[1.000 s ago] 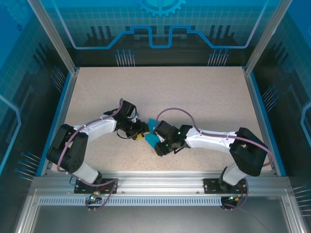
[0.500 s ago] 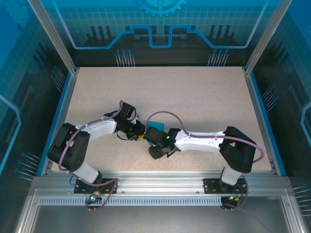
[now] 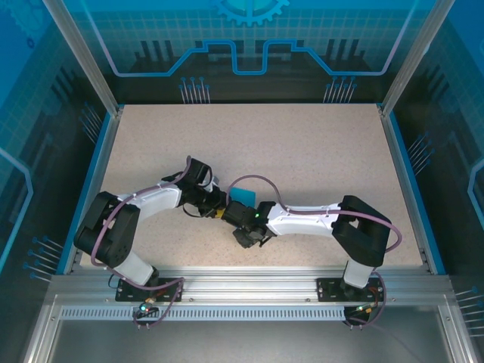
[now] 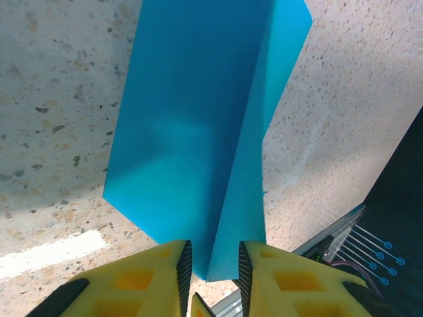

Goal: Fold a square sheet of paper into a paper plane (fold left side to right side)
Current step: Fourth fold the wing at the center of the table.

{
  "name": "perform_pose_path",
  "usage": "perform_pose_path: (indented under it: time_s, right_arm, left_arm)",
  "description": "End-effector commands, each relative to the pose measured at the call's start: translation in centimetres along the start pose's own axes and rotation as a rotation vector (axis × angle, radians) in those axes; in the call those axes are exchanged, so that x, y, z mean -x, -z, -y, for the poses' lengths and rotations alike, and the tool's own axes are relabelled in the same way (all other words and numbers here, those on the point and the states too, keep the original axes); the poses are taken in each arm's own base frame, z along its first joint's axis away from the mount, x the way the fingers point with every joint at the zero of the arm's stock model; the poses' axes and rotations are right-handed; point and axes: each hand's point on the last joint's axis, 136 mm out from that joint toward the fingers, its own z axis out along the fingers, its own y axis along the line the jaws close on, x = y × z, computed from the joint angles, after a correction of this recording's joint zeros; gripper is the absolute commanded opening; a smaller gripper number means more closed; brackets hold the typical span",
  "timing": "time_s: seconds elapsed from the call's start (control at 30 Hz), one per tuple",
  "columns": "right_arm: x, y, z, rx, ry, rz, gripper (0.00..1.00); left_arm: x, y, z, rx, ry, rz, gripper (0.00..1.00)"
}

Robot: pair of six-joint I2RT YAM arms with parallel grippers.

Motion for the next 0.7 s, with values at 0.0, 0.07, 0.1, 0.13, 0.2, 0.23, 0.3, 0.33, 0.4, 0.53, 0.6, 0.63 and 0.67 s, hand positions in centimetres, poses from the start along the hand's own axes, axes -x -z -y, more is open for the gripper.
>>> perform_pose_path:
  time_s: [0.0,0.07,0.1,0.13,0.2,0.23,0.3,0.33,0.4,0.53,0.6,0.63,0.67]
  right_arm:
    - [-0.25,-0.13,0.34,-0.046,-0.003,-0.009,0.32]
    - [-0.28,-0.24,0.40,-0.052,-0.002,-0.012,0.30]
    - [-0.30,-0.27,0.49,-0.057,-0.002,-0.014,0.29]
    - [-0.33,-0.34,0.54,-0.060,-0.003,-0.015,0.29]
    - [-0.40,-0.41,0.56,-0.062,-0.001,-0.018,0.26]
    - [-0.49,-0.48,0.61,-0.065,0.001,-0.022,0.25]
    - [-0.52,-0.52,0.63,-0.067,0.002,-0.025,0.22]
    - [-0.57,-0.54,0.68,-0.069,0.002,-0.026,0.21]
    - [-0.69,-0.57,0.70,-0.069,0.003,-0.029,0.19]
    - [-0.86,-0.58,0.68,-0.065,0.006,-0.035,0.17]
    - [-1.00,-0.59,0.70,-0.064,0.006,-0.038,0.16]
    - [-1.06,-0.61,0.68,-0.061,0.006,-0.039,0.15]
    - [-1.14,-0.64,0.68,-0.060,0.006,-0.041,0.15]
  left_arm:
    - [-0.12,0.07,0.91,-0.029,0.002,-0.022,0.29]
    - [-0.09,0.07,0.93,-0.029,0.003,-0.022,0.29]
    - [-0.11,0.09,0.93,-0.028,0.003,-0.022,0.29]
    - [-0.09,0.09,0.91,-0.028,0.003,-0.022,0.29]
    - [-0.06,0.09,0.89,-0.026,0.004,-0.021,0.29]
    - [-0.07,0.11,0.92,-0.026,0.004,-0.020,0.29]
    - [-0.10,0.08,0.87,-0.025,0.005,-0.022,0.29]
    - [-0.01,0.11,0.90,-0.025,0.005,-0.019,0.29]
    - [-0.06,0.09,0.89,-0.024,0.004,-0.020,0.29]
    - [-0.05,0.09,0.69,-0.016,0.005,-0.019,0.29]
    - [-0.10,0.11,0.68,-0.014,0.004,-0.020,0.29]
    - [-0.09,0.10,0.63,-0.013,0.004,-0.020,0.29]
    - [-0.11,0.11,0.65,-0.014,0.003,-0.020,0.30]
